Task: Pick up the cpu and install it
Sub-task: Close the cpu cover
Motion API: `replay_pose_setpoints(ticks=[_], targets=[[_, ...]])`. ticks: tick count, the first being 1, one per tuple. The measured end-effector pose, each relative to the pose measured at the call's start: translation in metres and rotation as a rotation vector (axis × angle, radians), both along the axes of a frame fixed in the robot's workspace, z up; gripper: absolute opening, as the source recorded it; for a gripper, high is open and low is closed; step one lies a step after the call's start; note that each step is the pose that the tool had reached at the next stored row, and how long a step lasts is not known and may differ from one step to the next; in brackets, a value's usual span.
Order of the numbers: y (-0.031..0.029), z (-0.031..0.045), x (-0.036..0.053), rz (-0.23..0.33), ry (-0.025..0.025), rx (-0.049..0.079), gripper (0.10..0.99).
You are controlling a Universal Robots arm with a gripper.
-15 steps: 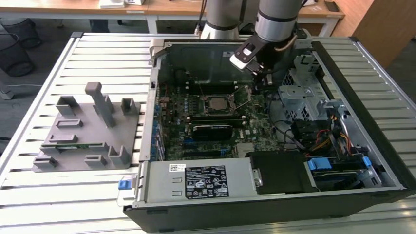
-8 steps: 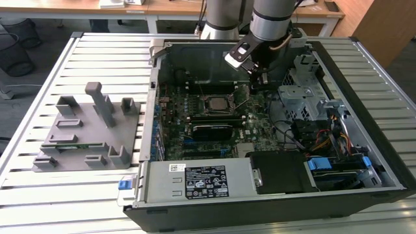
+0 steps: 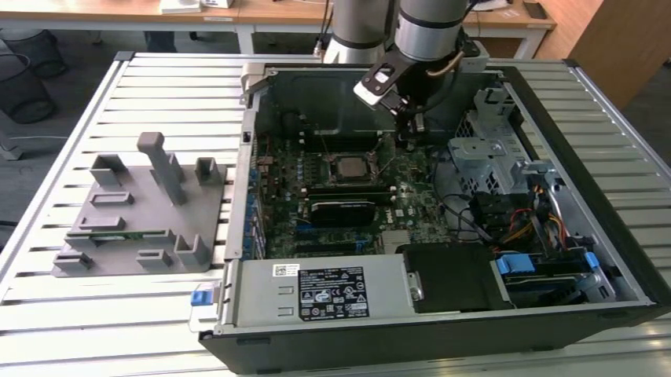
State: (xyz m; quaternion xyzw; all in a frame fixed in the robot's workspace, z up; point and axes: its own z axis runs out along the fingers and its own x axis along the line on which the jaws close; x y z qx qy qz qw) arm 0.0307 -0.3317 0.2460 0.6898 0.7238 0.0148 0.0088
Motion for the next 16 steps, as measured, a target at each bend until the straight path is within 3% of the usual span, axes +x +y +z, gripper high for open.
replay_pose_setpoints(ticks=[5,16], targets=[[0.0002,0.0020,-0.0096,0.000,0.0021,0.001,0.106],[0.0021,-0.0013,-0.0457,0.000,0.0023,0.001,0.106]])
